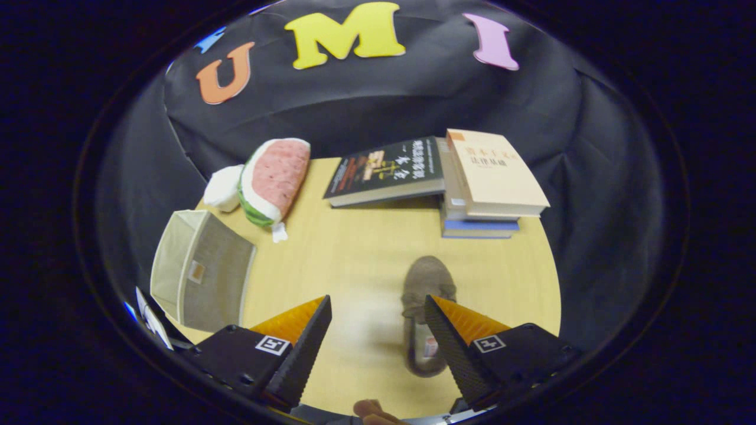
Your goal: Open the storage box then place both shoes into the box .Put the left shoe in first, then the right shoe, with the right side of both shoes facing outward in a uniform manner.
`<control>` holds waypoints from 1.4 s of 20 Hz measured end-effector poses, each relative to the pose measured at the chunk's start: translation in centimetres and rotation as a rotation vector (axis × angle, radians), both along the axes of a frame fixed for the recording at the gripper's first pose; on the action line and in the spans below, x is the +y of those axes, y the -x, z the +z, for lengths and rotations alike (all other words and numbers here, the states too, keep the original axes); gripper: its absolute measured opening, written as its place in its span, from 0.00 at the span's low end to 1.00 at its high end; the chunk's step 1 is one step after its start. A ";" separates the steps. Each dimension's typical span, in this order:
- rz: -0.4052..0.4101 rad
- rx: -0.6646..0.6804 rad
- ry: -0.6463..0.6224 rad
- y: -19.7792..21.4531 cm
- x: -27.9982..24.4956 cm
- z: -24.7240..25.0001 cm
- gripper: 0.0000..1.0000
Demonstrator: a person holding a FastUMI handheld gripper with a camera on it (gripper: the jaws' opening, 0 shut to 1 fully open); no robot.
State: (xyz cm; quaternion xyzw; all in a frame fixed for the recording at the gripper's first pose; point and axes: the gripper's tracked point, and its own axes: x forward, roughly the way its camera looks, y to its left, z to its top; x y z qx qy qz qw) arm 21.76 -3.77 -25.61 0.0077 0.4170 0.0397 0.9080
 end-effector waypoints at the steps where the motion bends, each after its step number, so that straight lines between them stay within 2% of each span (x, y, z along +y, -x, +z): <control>1: -0.027 0.024 0.006 -0.3 -1.8 -1.1 0.96; 5: -0.123 0.142 0.038 -1.0 -6.9 -5.5 0.96; 7: -0.142 0.196 0.040 -0.8 -8.0 -7.1 0.95; 8: -0.130 0.211 0.021 -0.7 -7.8 -7.5 0.95; 12: -0.079 0.248 0.039 -0.9 -7.3 -8.5 0.76; 17: -0.088 0.336 0.034 -0.3 -7.7 -10.3 0.67; 20: -0.077 0.382 0.084 0.8 -8.6 -11.2 0.66; 21: -0.102 0.395 0.091 1.0 -9.2 -11.8 0.65; 23: -0.122 0.424 0.034 1.0 -8.8 -12.4 0.44; 24: -0.125 0.421 0.006 0.8 -8.4 -12.5 0.44; 26: -0.120 0.407 -0.005 0.8 -8.2 -12.8 0.12; 28: -0.121 0.402 -0.003 0.7 -8.1 -12.7 0.12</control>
